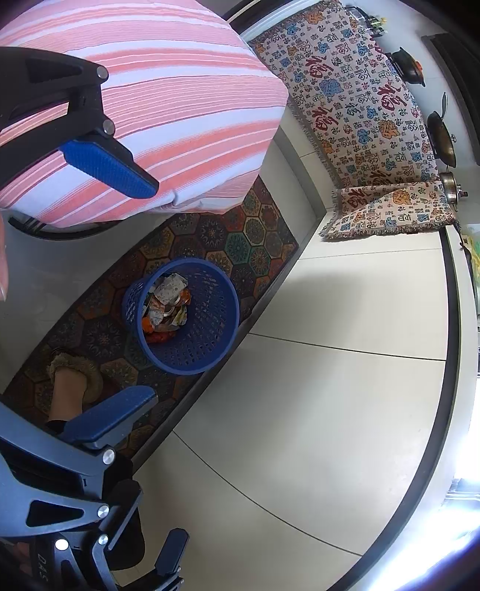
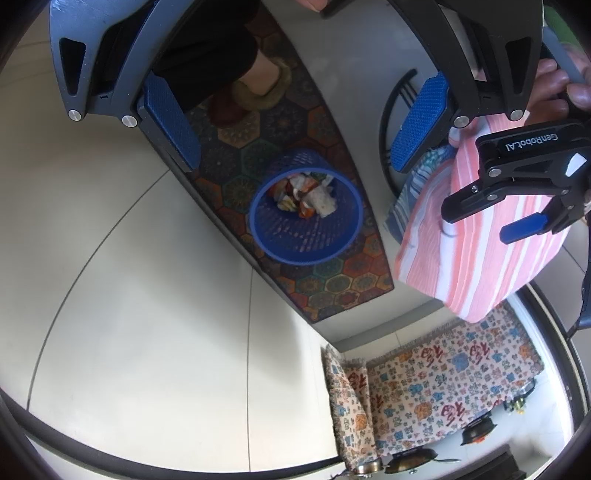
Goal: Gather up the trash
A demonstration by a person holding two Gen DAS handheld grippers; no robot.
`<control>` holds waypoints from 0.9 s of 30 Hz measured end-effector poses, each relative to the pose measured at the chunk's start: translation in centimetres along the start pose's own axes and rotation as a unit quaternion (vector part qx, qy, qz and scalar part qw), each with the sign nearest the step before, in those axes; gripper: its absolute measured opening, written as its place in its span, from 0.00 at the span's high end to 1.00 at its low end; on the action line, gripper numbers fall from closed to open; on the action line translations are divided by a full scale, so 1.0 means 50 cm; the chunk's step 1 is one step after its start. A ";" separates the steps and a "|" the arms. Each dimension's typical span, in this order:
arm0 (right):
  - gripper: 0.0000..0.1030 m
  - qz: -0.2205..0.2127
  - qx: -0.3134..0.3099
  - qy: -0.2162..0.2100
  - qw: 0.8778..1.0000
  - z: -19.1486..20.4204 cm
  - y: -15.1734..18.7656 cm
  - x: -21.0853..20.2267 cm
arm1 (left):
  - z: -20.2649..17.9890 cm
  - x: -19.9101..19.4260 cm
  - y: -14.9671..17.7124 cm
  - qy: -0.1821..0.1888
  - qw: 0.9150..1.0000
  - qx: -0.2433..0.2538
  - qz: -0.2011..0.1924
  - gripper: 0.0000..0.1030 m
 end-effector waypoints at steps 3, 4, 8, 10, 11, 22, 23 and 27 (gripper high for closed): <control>0.00 0.000 0.000 0.001 1.000 0.001 0.001 -0.001 | 0.000 0.000 0.000 -0.001 1.000 0.000 0.000 0.00; 0.00 0.000 0.001 0.000 1.000 0.001 0.001 -0.001 | -0.001 0.000 0.000 -0.001 1.000 0.001 0.000 0.00; 0.00 0.000 0.001 0.000 1.000 -0.001 0.001 0.000 | -0.002 0.000 0.000 -0.001 1.000 0.001 0.000 0.00; 0.00 0.000 0.001 -0.001 1.000 -0.002 0.000 0.001 | -0.002 0.000 0.000 -0.001 1.000 0.001 0.000 0.00; 0.00 0.000 0.001 0.000 1.000 -0.001 0.001 0.000 | -0.002 0.000 0.000 -0.001 1.000 0.001 0.000 0.00; 0.00 0.000 0.003 -0.002 1.000 -0.011 -0.004 0.003 | -0.013 -0.002 0.001 0.000 1.000 0.008 0.002 0.00; 0.00 0.001 0.004 -0.002 1.000 -0.013 -0.005 0.003 | -0.014 -0.002 0.001 0.000 1.000 0.009 0.002 0.00; 0.00 0.002 0.005 -0.002 1.000 -0.017 -0.004 0.005 | -0.017 -0.001 0.002 -0.001 1.000 0.013 0.001 0.00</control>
Point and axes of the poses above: each gripper's, at about its wrist camera, not at the fingertips, and x roughly the way its jaws point, z to its left, y to its underside, the point moved 5 cm from there along x, roughly the way its jaws point
